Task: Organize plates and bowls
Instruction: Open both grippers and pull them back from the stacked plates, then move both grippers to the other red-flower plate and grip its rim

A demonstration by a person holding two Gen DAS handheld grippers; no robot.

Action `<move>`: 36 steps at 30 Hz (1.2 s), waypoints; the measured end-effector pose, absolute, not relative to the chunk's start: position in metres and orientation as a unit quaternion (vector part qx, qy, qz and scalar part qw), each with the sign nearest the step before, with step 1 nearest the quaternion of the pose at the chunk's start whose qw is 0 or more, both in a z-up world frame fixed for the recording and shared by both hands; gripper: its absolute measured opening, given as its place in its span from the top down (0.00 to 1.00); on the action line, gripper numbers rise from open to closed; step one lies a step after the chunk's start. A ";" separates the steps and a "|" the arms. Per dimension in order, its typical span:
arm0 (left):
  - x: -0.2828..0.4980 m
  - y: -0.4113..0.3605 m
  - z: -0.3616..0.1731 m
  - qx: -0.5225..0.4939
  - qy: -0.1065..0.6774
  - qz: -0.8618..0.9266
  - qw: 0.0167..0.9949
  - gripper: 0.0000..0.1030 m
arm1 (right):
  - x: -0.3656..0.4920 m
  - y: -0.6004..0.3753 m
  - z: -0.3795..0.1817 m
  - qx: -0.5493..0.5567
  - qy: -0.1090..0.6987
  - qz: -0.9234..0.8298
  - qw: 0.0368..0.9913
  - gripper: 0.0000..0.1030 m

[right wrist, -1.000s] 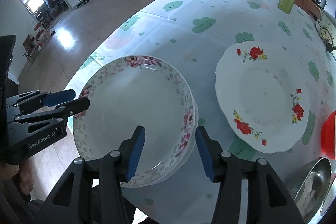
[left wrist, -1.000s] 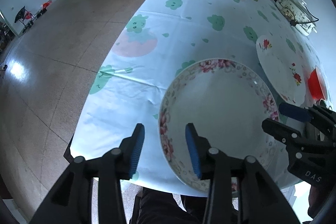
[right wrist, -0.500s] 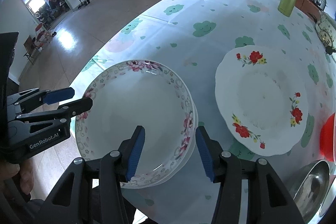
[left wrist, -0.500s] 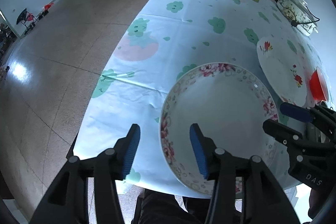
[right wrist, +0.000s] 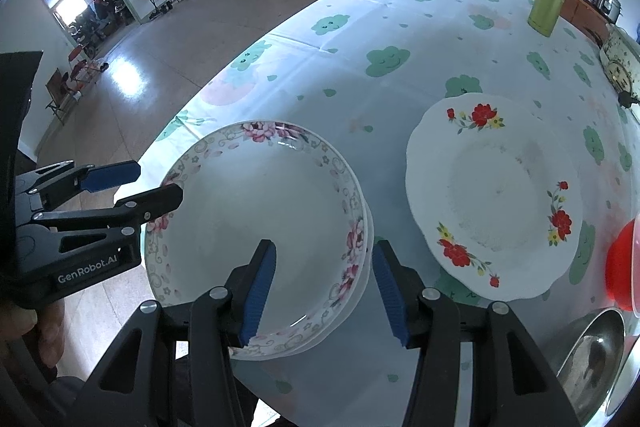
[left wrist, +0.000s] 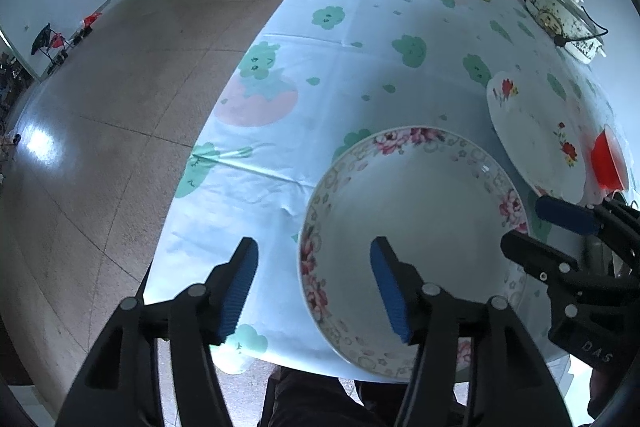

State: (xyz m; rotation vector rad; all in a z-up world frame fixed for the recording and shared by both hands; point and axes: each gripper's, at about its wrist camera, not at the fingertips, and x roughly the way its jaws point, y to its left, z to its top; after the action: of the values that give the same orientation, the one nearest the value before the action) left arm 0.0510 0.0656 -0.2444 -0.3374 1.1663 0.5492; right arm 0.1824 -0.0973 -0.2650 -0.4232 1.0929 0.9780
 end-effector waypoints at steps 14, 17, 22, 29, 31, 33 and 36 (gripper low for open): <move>0.053 0.067 -0.244 -0.153 0.543 0.262 0.783 0.29 | 0.185 -0.095 -0.260 -0.189 0.477 0.448 0.732 0.35; 0.057 0.065 -0.242 -0.148 0.543 0.259 0.785 0.29 | 0.188 -0.096 -0.257 -0.184 0.475 0.450 0.733 0.32; 0.064 0.064 -0.239 -0.132 0.541 0.263 0.788 0.13 | 0.194 -0.097 -0.255 -0.178 0.471 0.444 0.742 0.32; 0.074 0.065 -0.239 -0.127 0.544 0.262 0.787 0.13 | 0.203 -0.100 -0.256 -0.171 0.473 0.434 0.748 0.32; 0.077 0.064 -0.238 -0.122 0.545 0.261 0.787 0.13 | 0.205 -0.100 -0.256 -0.171 0.473 0.432 0.749 0.32; 0.081 0.064 -0.238 -0.117 0.546 0.257 0.789 0.13 | 0.209 -0.101 -0.256 -0.167 0.473 0.430 0.751 0.32; 0.087 0.065 -0.237 -0.116 0.547 0.251 0.791 0.13 | 0.215 -0.104 -0.256 -0.162 0.475 0.421 0.755 0.32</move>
State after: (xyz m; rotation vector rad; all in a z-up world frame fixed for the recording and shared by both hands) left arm 0.0868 0.0646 -0.2370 -0.2490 1.1765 0.5393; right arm 0.2151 -0.1040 -0.2558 -0.3540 1.0362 0.9178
